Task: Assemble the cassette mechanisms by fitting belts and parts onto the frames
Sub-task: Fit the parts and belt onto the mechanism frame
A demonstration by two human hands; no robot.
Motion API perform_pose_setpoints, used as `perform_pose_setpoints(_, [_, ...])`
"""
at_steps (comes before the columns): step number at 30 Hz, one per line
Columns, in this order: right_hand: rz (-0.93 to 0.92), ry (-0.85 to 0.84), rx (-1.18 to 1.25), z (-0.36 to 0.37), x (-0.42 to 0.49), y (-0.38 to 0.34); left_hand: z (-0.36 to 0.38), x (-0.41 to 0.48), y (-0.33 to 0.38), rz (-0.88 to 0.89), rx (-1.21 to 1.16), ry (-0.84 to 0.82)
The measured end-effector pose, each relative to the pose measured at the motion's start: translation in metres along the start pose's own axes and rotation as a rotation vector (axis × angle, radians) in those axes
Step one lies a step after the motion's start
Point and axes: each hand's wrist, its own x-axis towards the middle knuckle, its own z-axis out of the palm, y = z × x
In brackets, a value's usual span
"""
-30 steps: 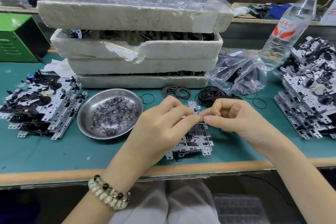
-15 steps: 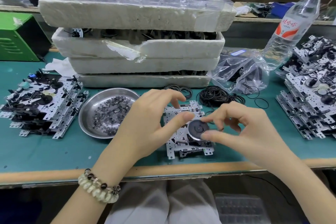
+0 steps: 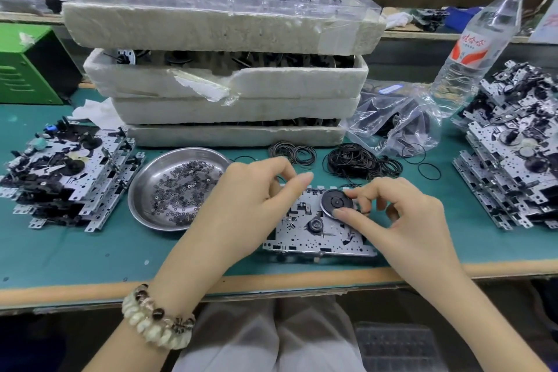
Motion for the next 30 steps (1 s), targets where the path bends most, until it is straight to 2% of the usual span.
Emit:
perform_pose_setpoints(4, [0.025,0.073,-0.030,0.007,-0.003,-0.002,0.007,0.016,0.011,0.026,0.214,0.025])
perform_pose_setpoints(9, [0.059,0.153,-0.130,0.016,-0.009,-0.007,0.017,0.039,0.029,0.001,0.248,-0.019])
perform_pose_setpoints(12, [0.089,0.132,-0.153,0.016,-0.012,-0.011,0.021,0.051,0.033,-0.068,0.309,-0.124])
perform_pose_setpoints(17, [0.103,0.055,-0.137,0.021,-0.023,-0.029,0.019,0.064,0.029,-0.164,0.201,-0.274])
perform_pose_setpoints(21, [0.033,0.026,-0.161,0.034,-0.030,-0.047,0.020,0.070,0.030,-0.174,0.195,-0.302])
perform_pose_setpoints(30, [-0.222,-0.043,-0.467,0.032,-0.027,-0.052,0.021,0.069,0.025,-0.162,0.112,-0.310])
